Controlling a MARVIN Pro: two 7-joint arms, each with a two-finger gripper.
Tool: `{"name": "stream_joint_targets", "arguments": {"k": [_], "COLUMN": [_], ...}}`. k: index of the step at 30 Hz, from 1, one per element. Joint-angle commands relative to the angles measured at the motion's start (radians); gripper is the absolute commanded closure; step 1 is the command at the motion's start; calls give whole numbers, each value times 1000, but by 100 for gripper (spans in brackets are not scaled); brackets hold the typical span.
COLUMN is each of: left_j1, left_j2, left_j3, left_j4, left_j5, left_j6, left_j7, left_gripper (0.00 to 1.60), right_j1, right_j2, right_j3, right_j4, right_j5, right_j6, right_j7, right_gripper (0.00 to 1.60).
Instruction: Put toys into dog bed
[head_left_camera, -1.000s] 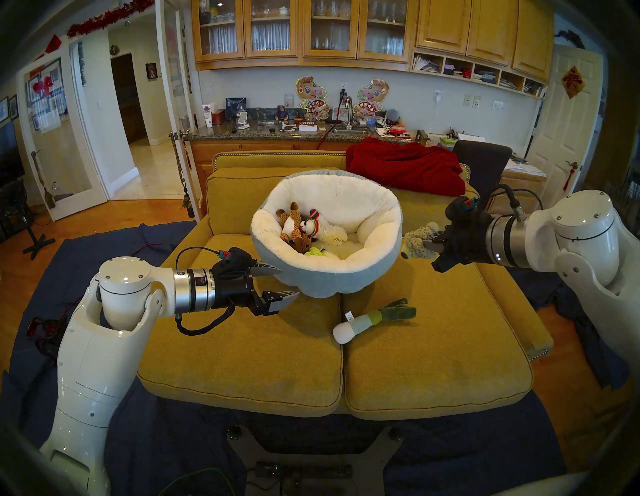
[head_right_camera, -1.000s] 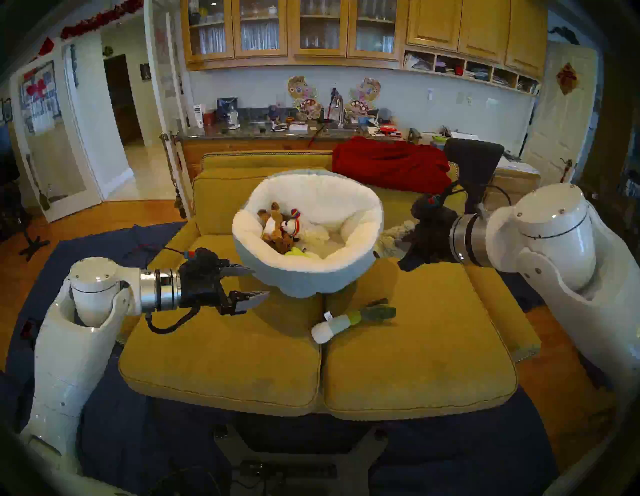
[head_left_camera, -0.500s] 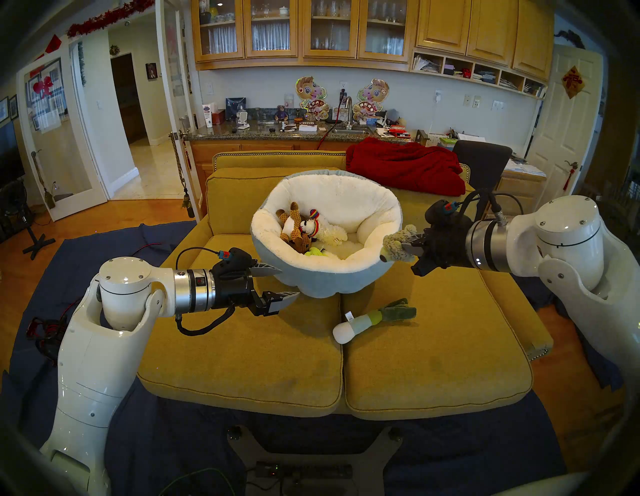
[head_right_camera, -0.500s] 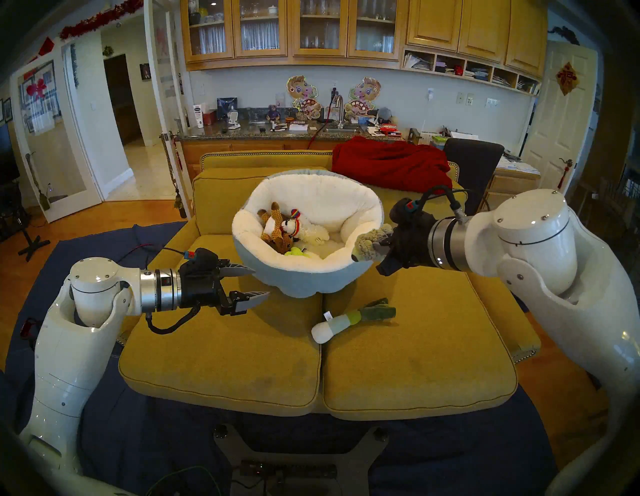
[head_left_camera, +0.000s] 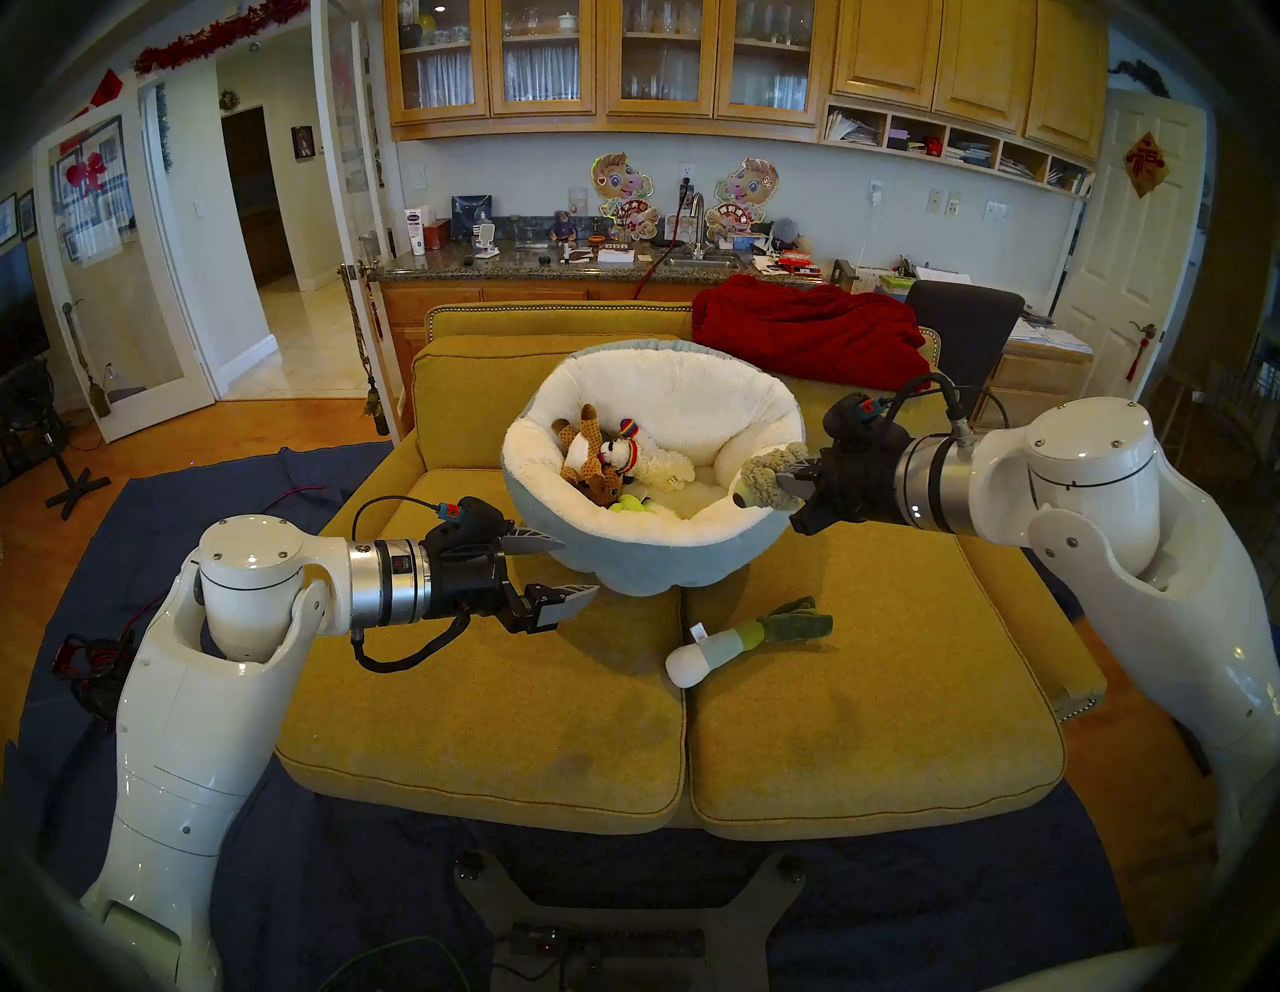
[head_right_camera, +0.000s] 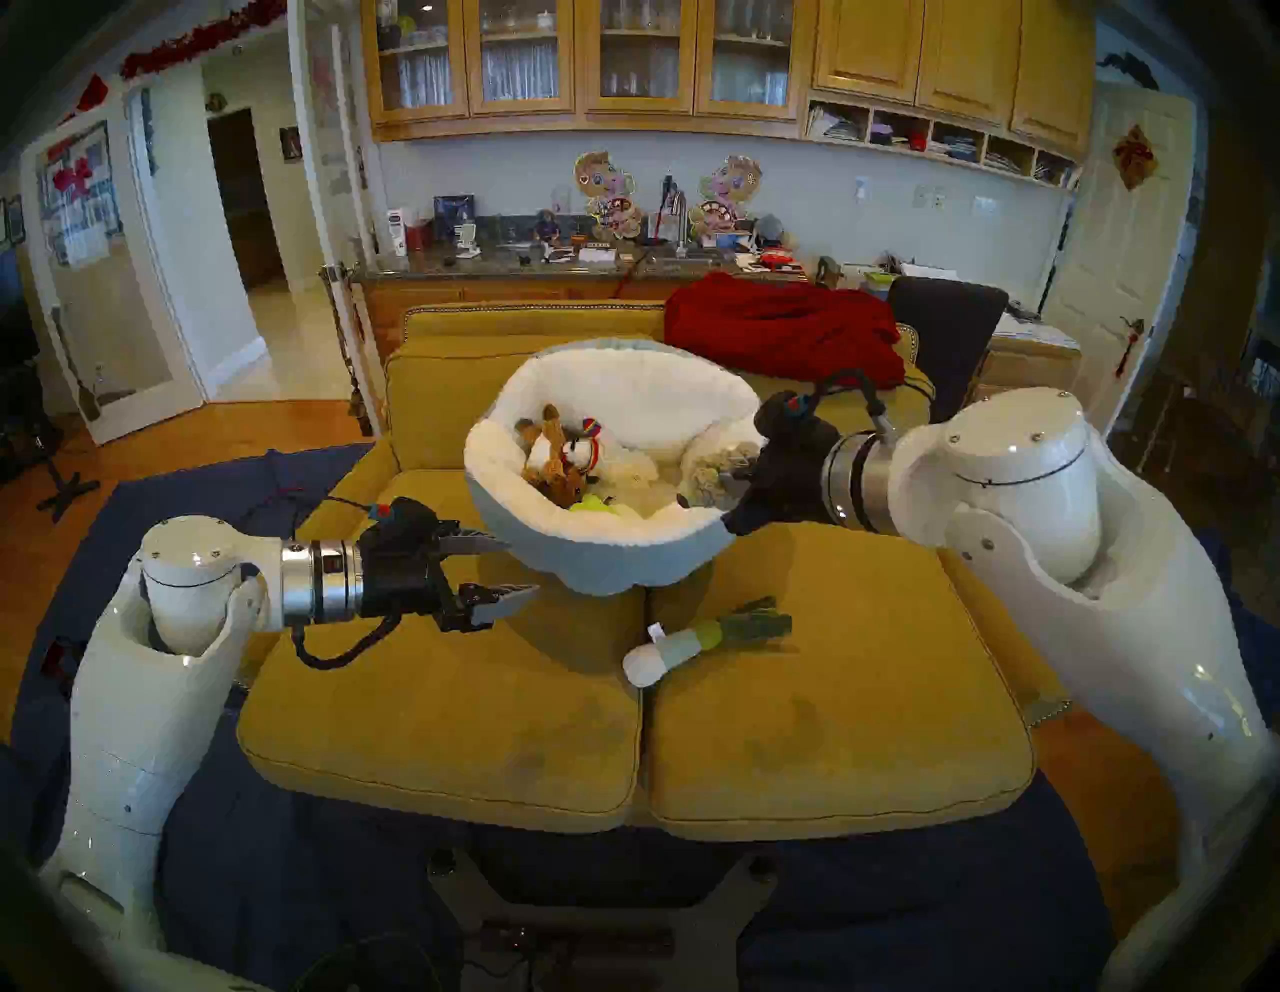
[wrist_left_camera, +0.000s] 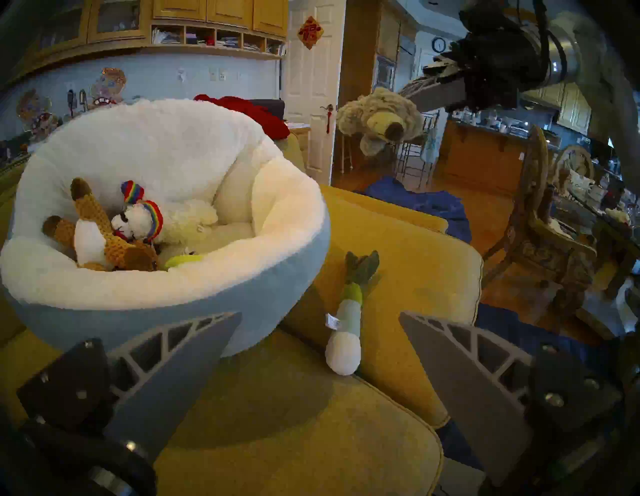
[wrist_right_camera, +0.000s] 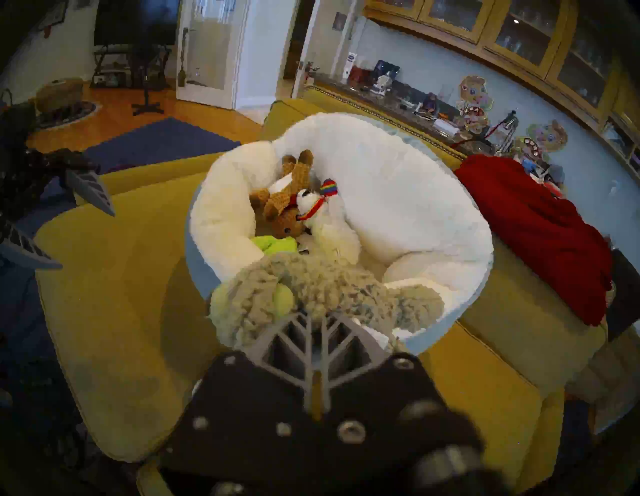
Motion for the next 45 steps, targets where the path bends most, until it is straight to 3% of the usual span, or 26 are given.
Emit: {"name": "stream_joint_targets", "arguments": {"k": [1,7,22,31,45], "left_j1": [-20,-20,-22,-22,-22], "left_j2": [2,1,-1,-3,-5], "left_j3": [-11,-11,-14,-15,-17], "left_j4": [-16,-16,-17,-17,-19], "left_j5": [-3,-2,1,2,4], "left_j6": [-3,-3,-3,-3,-2], "left_j7": [1,0,-3,-5,-7], "left_gripper": [0,0,0,0,0], "right_j1": [112,140,299,322,438], "right_j2": [-96,-154,-341,-419,-550], "right_j3": [-23,-53,-167,-184,-247], "right_j4": [21,50,182,256,426], "right_j5": [-33,-59,-161,-212,-301], "right_j6": [-14,-10,45,67,67], "right_j7": [-27,-45,-97,-117,-124], "right_gripper": [160,160,160,160,160]}}
